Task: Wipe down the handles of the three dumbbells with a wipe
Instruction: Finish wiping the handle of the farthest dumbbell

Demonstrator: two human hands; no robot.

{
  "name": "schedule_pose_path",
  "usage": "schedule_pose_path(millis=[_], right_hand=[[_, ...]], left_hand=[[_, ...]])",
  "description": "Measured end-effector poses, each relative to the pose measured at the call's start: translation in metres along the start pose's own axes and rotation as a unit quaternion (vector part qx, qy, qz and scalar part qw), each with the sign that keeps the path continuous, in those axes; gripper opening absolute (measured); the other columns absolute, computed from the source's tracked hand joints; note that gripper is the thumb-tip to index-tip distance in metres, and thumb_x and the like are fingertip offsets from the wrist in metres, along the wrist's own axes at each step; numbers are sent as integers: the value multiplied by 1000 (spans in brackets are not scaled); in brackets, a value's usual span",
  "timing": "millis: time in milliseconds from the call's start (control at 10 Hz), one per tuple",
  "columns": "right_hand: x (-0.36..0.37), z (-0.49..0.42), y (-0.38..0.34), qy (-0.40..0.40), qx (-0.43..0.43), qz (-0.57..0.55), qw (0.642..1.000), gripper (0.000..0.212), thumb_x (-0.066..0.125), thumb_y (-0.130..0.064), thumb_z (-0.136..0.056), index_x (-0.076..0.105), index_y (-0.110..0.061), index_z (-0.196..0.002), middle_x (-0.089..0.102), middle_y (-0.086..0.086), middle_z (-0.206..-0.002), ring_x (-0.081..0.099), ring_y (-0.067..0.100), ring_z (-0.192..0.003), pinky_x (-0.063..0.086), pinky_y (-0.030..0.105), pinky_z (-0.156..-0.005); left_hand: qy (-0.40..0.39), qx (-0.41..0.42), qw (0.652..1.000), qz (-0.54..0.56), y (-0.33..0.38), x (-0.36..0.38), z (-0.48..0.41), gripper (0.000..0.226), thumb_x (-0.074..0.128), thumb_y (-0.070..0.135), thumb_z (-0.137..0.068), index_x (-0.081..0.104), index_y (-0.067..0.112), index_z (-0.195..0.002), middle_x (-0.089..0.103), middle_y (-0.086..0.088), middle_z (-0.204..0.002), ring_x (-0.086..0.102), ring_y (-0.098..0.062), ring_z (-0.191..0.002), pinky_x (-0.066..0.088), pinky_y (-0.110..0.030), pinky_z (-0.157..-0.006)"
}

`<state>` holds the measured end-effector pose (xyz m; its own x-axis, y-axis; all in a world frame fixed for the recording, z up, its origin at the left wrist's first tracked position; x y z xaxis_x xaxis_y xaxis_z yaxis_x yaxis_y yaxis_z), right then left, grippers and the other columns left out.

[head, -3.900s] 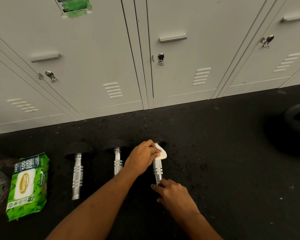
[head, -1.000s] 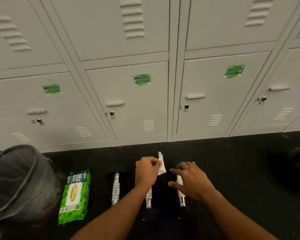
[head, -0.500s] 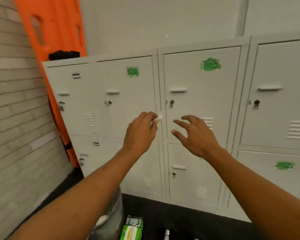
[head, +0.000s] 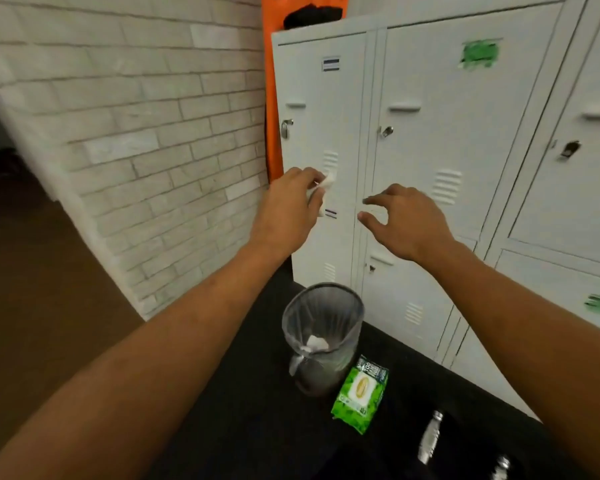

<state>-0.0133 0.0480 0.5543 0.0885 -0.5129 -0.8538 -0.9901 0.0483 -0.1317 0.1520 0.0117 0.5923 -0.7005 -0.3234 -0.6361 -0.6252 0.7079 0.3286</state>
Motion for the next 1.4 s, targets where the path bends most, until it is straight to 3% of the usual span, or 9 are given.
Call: schedule_pose_path(millis=[100, 400, 700, 800, 900, 1000, 1100, 1200, 1400], right_hand=[[69, -4, -9, -31, 24, -1, 999, 46, 45, -53, -94, 60, -27, -129, 58, 8, -131, 53, 30, -117, 39, 47, -102], [290, 44, 36, -186, 96, -50, 977, 44, 47, -50, -95, 56, -29, -131, 49, 4, -134, 43, 26, -124, 44, 44, -94], [383, 50, 66, -230, 88, -42, 968, 42, 49, -49, -94, 62, -22, -124, 52, 5, -130, 46, 27, -119, 47, 42, -89], [391, 45, 64, -231, 75, -41, 969, 40, 50, -47, -94, 62, -25, -125, 54, 5, -130, 46, 27, -120, 45, 42, -91], [388, 41, 62, -237, 67, -32, 969, 42, 49, -48, -94, 59, -26, -128, 53, 5, -132, 46, 27, -121, 42, 44, -99], [375, 42, 60, -246, 61, -10, 967, 42, 47, -49, -94, 60, -26, -126, 54, 5, -131, 46, 27, -121, 38, 45, -103], [351, 42, 57, -248, 60, -5, 967, 43, 45, -50, -95, 59, -26, -128, 53, 5, -132, 45, 27, -121, 36, 45, -104], [311, 39, 51, -236, 59, -22, 970, 44, 44, -50, -95, 56, -27, -132, 50, 4, -135, 42, 26, -125, 34, 44, -106], [188, 2, 66, -83, 75, 0, 994, 48, 29, -54, -99, 48, -33, -138, 37, 2, -151, 25, 27, -142, 15, 49, -117]], left_hand=[[-50, -44, 998, 19, -58, 51, 28, 24, 56, 23, -97, 64, 18, -119, 65, 0, -113, 57, -9, -94, 39, -10, -73], [-164, -118, 979, 18, -173, 235, 88, 22, 55, 27, -96, 64, 21, -115, 63, 2, -109, 62, -17, -95, 53, -38, -83], [-164, -109, 980, -39, -204, 324, 119, 25, 49, 30, -98, 60, 22, -119, 61, 2, -113, 61, -21, -97, 53, -43, -78], [-320, -110, 934, -118, -222, 377, 157, 31, 48, 35, -96, 60, 21, -120, 61, -1, -120, 59, -25, -107, 52, -43, -86], [-495, -142, 837, -182, -241, 402, 200, 32, 46, 33, -94, 64, 13, -112, 64, -11, -117, 60, -31, -105, 51, -41, -83], [-525, -142, 820, -180, -232, 390, 203, 34, 44, 31, -94, 63, 14, -116, 63, -13, -118, 61, -32, -103, 48, -40, -80], [-485, -134, 848, -165, -210, 357, 182, 33, 47, 33, -94, 62, 18, -119, 61, -11, -121, 60, -32, -107, 48, -39, -81], [-389, -122, 903, -134, -178, 308, 146, 31, 50, 37, -93, 62, 20, -115, 61, -4, -120, 60, -28, -107, 50, -40, -85], [-233, -49, 965, -114, -102, 222, 55, 52, 35, 53, -99, 44, 24, -141, 44, 1, -148, 41, -19, -135, 36, -40, -112]])
Point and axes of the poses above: each hand's wrist, its own z-axis away from the middle knuckle, its own x-axis out of the palm, y = z × x, the point moved 10 cm from there along -z, towards the middle knuckle
